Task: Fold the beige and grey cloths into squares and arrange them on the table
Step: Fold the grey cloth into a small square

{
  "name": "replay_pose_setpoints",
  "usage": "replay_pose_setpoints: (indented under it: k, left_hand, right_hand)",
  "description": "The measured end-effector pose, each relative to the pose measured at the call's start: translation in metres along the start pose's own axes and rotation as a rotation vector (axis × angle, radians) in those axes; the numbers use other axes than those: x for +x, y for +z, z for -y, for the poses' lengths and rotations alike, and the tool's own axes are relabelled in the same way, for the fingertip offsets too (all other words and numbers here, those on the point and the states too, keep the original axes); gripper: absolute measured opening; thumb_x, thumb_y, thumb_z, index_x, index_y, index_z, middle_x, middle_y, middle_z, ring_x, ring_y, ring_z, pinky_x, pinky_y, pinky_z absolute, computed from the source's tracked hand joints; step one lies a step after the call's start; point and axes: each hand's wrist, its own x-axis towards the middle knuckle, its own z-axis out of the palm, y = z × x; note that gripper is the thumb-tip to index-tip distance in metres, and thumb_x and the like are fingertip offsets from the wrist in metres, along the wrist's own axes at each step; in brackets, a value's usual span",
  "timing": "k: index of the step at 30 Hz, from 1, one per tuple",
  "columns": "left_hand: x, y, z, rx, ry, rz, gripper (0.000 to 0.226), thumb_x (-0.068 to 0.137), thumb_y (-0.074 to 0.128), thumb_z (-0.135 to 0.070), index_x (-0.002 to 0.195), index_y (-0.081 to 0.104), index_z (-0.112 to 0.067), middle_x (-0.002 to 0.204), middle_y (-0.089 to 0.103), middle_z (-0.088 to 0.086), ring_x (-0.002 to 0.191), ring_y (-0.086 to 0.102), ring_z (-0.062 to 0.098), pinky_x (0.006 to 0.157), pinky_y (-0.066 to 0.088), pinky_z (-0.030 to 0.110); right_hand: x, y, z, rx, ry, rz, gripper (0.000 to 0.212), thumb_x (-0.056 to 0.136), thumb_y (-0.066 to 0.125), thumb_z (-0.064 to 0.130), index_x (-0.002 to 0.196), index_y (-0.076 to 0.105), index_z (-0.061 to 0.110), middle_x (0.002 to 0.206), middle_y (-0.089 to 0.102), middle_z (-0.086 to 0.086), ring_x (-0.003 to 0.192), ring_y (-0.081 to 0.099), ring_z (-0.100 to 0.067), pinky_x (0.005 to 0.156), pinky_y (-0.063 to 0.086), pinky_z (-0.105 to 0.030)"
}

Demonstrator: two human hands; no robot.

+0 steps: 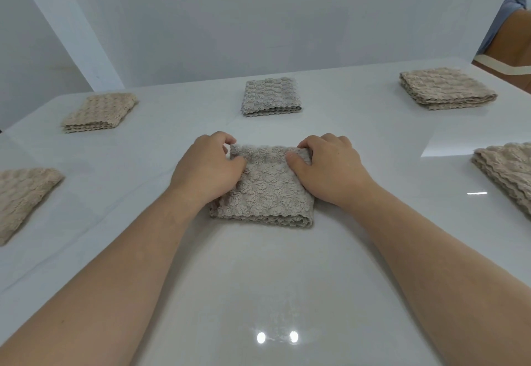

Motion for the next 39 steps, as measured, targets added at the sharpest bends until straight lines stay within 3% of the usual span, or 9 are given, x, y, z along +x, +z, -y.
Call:
replay_pose_setpoints:
  k: [2,6,12,18,21,25,29,33,39]
  left_hand:
    - [0.003,0.001,0.000,-0.038,0.040,0.006,0.038,0.091,0.049,-0.042,0.121,0.066,-0.027,0.117,0.065,-0.006,0.107,0.059,0.017,0.093,0.049,0.037]
    - [0.007,0.006,0.001,-0.026,0.080,0.018,0.045,0.097,0.050,-0.052,0.090,0.069,-0.013,0.082,0.070,0.001,0.083,0.063,0.022,0.075,0.050,0.039]
    - [0.013,0.009,0.003,-0.294,-0.012,0.018,0.014,0.092,0.070,-0.035,0.093,0.071,-0.020,0.087,0.069,-0.007,0.082,0.063,0.015,0.073,0.046,0.031]
    - [0.013,0.007,0.005,-0.552,-0.006,0.065,0.016,0.082,0.075,-0.014,0.091,0.070,-0.025,0.088,0.064,-0.003,0.076,0.058,0.016,0.073,0.047,0.032]
    - [0.013,0.005,0.005,-0.672,-0.038,0.144,0.028,0.068,0.079,-0.028,0.096,0.075,-0.028,0.098,0.068,0.000,0.087,0.063,0.017,0.074,0.047,0.030]
    - [0.009,-0.003,0.003,-0.760,0.011,0.300,0.044,0.069,0.080,-0.056,0.098,0.079,-0.023,0.109,0.076,0.000,0.108,0.069,0.016,0.101,0.050,0.037]
    - [0.006,-0.011,0.000,-0.737,0.107,0.294,0.014,0.093,0.071,-0.032,0.093,0.074,-0.019,0.092,0.068,0.000,0.086,0.061,0.010,0.085,0.045,0.029]
    - [0.003,-0.014,-0.001,-0.776,0.169,0.239,0.003,0.093,0.071,-0.026,0.093,0.072,-0.023,0.088,0.063,-0.005,0.078,0.057,0.009,0.079,0.045,0.026]
    - [-0.001,-0.021,-0.004,-0.838,0.159,0.111,0.029,0.072,0.089,-0.040,0.093,0.075,-0.026,0.091,0.072,-0.007,0.083,0.063,0.019,0.090,0.055,0.051]
  right_hand:
    - [0.000,-0.001,0.000,-0.002,0.017,0.008,0.053,0.097,0.043,0.062,0.131,0.059,0.024,0.130,0.057,-0.006,0.128,0.043,-0.030,0.109,0.037,-0.046]
    - [0.000,-0.001,0.002,0.016,0.022,0.031,0.053,0.096,0.045,0.063,0.128,0.056,0.023,0.128,0.056,-0.008,0.125,0.044,-0.031,0.107,0.038,-0.046]
    - [0.000,-0.005,0.000,0.130,-0.015,0.057,0.041,0.095,0.052,0.061,0.112,0.047,0.025,0.104,0.060,-0.001,0.105,0.054,-0.029,0.096,0.044,-0.047]
    - [0.000,-0.012,-0.004,0.376,-0.044,0.082,0.033,0.094,0.062,0.052,0.107,0.050,0.025,0.078,0.060,0.008,0.073,0.056,-0.011,0.065,0.040,-0.026]
    - [0.002,-0.012,-0.005,0.479,-0.066,0.063,0.025,0.092,0.068,0.047,0.102,0.061,0.025,0.072,0.061,0.013,0.067,0.055,-0.003,0.064,0.040,-0.023]
    - [0.000,-0.016,-0.003,0.747,-0.089,0.143,0.022,0.090,0.075,0.038,0.098,0.070,0.018,0.072,0.068,0.013,0.065,0.060,-0.004,0.067,0.049,-0.025]
    - [-0.003,-0.021,-0.001,0.856,-0.128,0.203,0.027,0.085,0.081,0.034,0.094,0.066,0.012,0.078,0.064,-0.001,0.071,0.057,-0.013,0.066,0.047,-0.030]
    - [-0.005,-0.025,-0.002,0.881,-0.158,0.251,0.026,0.085,0.081,0.030,0.091,0.064,0.011,0.080,0.062,-0.003,0.075,0.057,-0.015,0.073,0.047,-0.034]
    - [-0.007,-0.030,-0.002,0.848,-0.169,0.317,0.032,0.087,0.076,0.042,0.080,0.062,0.014,0.076,0.054,-0.002,0.073,0.049,-0.016,0.071,0.040,-0.036]
